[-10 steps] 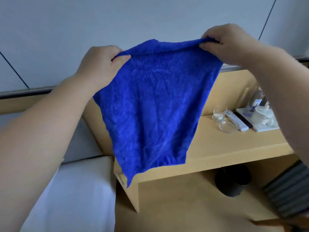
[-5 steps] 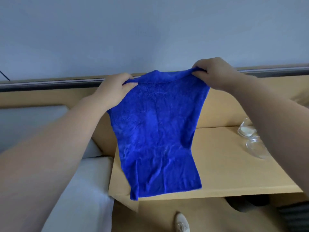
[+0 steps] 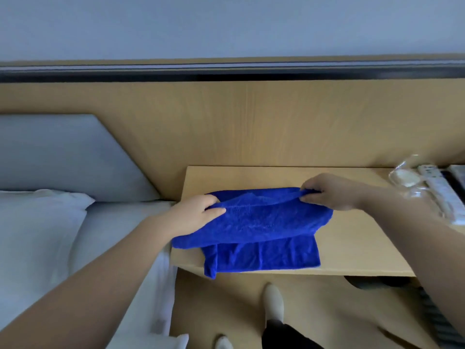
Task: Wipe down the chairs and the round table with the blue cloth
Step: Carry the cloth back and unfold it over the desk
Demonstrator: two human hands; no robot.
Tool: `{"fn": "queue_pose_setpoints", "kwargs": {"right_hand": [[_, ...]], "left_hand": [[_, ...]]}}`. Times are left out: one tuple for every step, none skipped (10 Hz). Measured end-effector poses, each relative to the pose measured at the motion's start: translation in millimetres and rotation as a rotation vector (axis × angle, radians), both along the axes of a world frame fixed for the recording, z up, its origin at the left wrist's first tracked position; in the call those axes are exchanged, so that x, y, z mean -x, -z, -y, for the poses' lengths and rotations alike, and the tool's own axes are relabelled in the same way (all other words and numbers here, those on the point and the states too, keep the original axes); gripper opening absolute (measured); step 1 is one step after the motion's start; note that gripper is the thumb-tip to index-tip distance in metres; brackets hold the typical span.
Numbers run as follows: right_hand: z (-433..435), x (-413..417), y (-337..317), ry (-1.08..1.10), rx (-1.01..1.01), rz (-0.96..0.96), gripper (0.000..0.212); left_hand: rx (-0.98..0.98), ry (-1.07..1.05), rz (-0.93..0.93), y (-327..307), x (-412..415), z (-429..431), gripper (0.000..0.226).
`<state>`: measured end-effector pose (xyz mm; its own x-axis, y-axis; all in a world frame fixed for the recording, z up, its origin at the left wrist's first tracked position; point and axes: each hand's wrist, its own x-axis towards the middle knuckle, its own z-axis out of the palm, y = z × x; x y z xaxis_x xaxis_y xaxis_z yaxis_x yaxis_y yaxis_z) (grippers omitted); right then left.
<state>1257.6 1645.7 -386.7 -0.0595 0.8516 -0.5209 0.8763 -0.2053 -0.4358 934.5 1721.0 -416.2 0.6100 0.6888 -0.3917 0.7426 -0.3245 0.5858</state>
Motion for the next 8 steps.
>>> {"fn": "queue_pose_setpoints", "kwargs": {"right_hand": [[-19.3,2.5,42.8,0.042,0.038,0.063,0.026],[-44.8,5.4,90.3,0.083,0.052,0.172,0.049],[-49.6,8.9,122.7,0.057,-0.041,0.352,0.064],[-35.9,21.1,140.3,-0.084,-0.148,0.443,0.071],[-17.2,36.4,159.4,-0.193,-0.041,0.438,0.072],[-21.2,33.6,154.1,-0.176,-0.019,0.432,0.071],[-26.9,28.8,122.1,-0.142,-0.039,0.414,0.07],[-23.1,29.3,70.2,-0.068,-0.121,0.354,0.066]], "left_hand": [[-0.001,-0.1,-0.083,37.3,-7.8,-14.5,0.024],[-0.125,-0.117,-0.268,82.6,-19.9,-36.3,0.047],[-0.312,-0.074,-0.271,101.0,-28.2,-33.8,0.056],[-0.377,0.07,-0.293,111.1,-29.8,-19.9,0.059],[-0.275,0.103,-0.411,125.0,-29.3,-2.8,0.069],[-0.27,0.079,-0.425,119.5,-33.6,-2.8,0.07],[-0.268,0.067,-0.383,89.9,-39.7,-4.4,0.066],[-0.276,0.02,-0.277,40.4,-45.6,-4.4,0.065]]}}
